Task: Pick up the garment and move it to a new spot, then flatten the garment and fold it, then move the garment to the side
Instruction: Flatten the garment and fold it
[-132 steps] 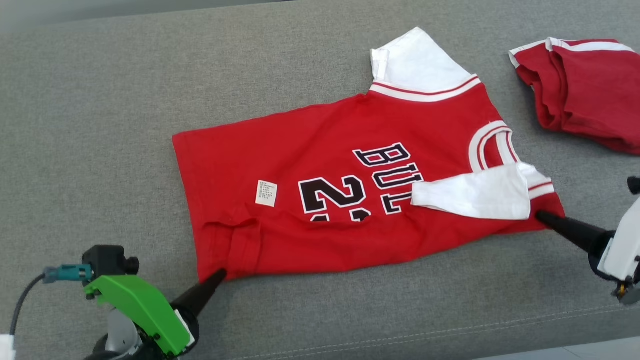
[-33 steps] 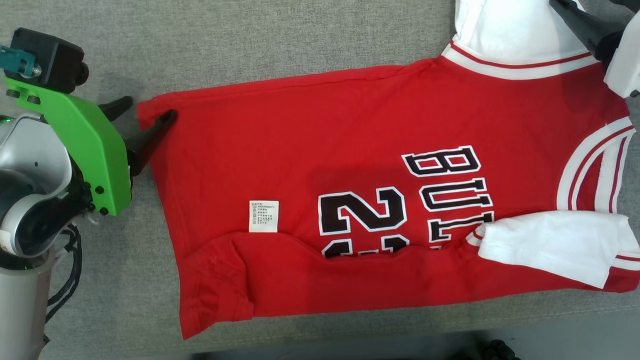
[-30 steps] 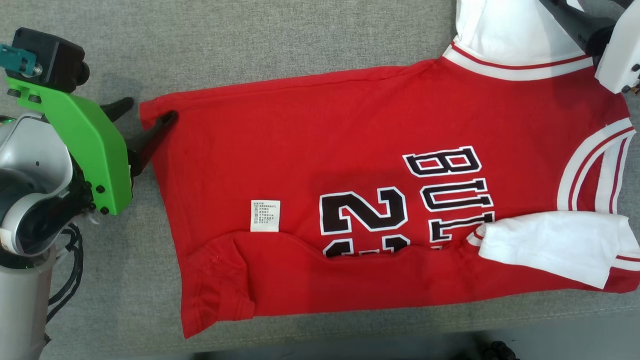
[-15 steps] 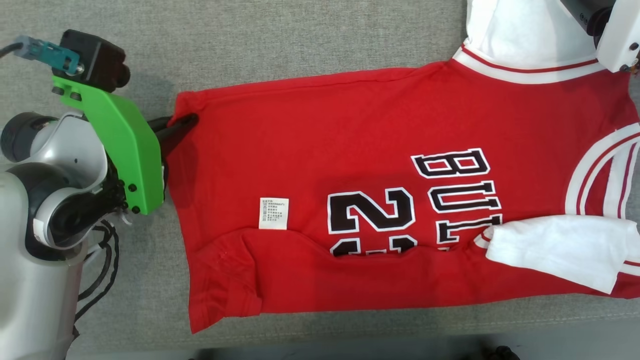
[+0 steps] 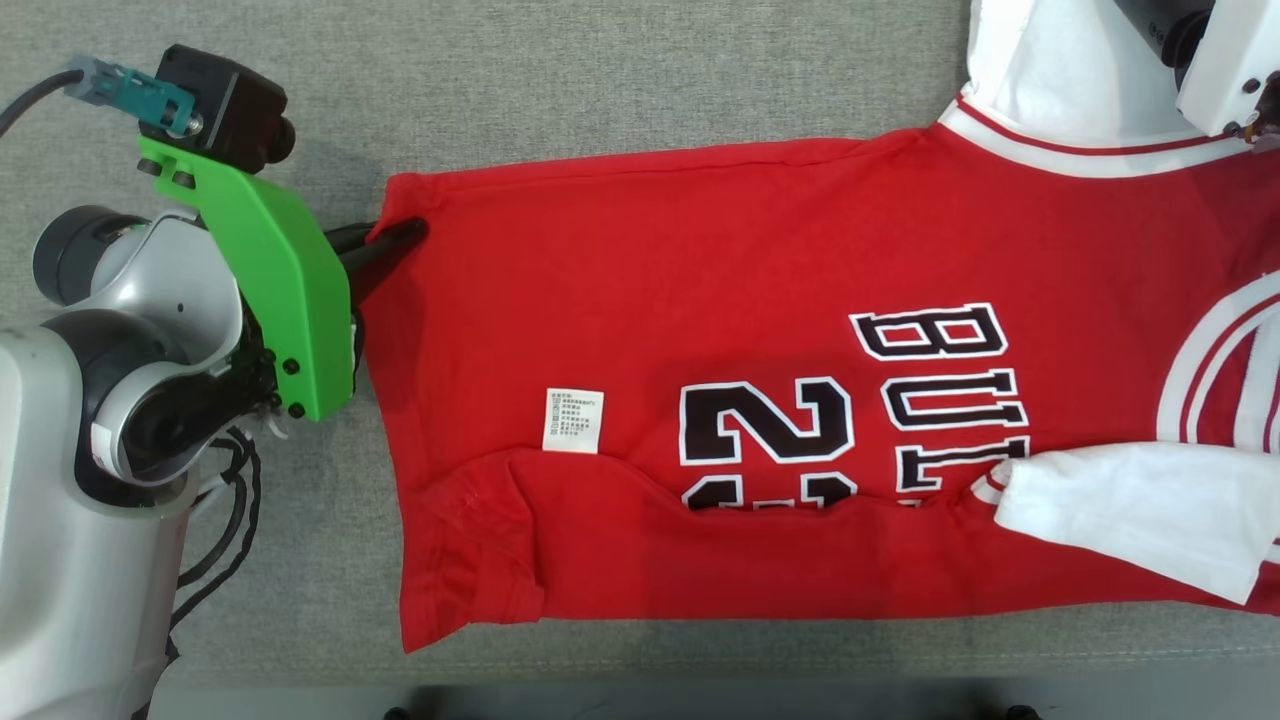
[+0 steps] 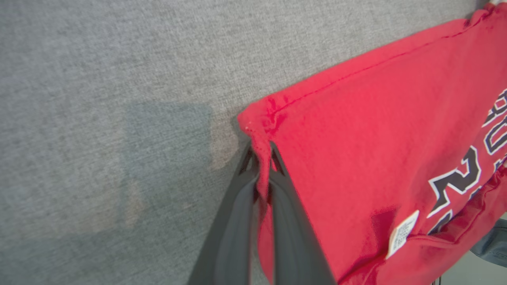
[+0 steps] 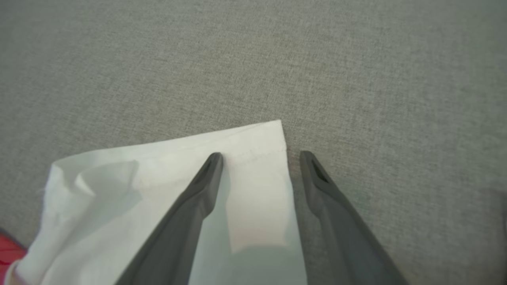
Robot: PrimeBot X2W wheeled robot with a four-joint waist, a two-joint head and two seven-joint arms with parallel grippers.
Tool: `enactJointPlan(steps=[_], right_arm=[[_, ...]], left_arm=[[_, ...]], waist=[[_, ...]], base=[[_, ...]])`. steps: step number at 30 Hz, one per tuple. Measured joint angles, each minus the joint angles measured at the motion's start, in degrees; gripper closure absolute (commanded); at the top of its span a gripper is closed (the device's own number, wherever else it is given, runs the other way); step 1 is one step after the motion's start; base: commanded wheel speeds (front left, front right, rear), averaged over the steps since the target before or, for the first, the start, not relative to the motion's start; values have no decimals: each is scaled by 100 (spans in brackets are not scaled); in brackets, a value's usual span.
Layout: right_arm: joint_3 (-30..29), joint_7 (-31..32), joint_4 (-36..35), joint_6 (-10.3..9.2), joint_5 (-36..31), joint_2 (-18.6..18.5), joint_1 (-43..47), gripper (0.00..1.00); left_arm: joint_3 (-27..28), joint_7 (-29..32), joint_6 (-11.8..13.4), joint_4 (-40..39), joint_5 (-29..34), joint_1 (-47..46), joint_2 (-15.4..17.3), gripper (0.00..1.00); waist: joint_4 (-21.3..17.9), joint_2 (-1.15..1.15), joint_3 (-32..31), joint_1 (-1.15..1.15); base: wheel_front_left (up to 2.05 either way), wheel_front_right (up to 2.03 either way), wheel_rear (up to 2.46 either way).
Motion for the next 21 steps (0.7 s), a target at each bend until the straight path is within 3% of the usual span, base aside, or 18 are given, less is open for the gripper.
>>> enactJointPlan(steps=[3, 5, 6, 7, 9, 10, 21], right_arm=[[-2, -62, 93, 4, -8, 3, -54, 0], [3, -77, 183, 53, -9, 32, -99, 32], [-1, -77, 194, 53, -9, 35, -113, 65], [0, -80, 215, 57, -9, 40, -134, 80], [10, -122, 283, 62, -9, 70, -174, 85], [18, -124, 308, 71, -9, 86, -183, 98], [99, -240, 416, 197, 16, 222, -284, 100]], left_arm=[[-48, -35, -32, -8, 0, -47, -3, 100], [-99, -47, -51, -49, 0, -57, -5, 100], [-124, -41, -53, -85, 0, -62, -4, 100], [-143, -40, -57, -107, 0, -70, -5, 100], [-149, -41, -57, -110, 0, -101, -4, 100], [-152, -41, -58, -111, 0, -118, -4, 100], [-45, -48, -84, -130, 0, -134, 51, 100]], waist=[[57, 0, 2, 0], [99, 0, -5, 0], [108, 0, -3, 0], [119, 0, 4, 0], [136, 0, 11, 0], [141, 0, 8, 0], [122, 0, -42, 0]], base=[[0, 0, 0], [0, 0, 0], [0, 0, 0], [0, 0, 0], [0, 0, 0], [0, 0, 0], [0, 0, 0]])
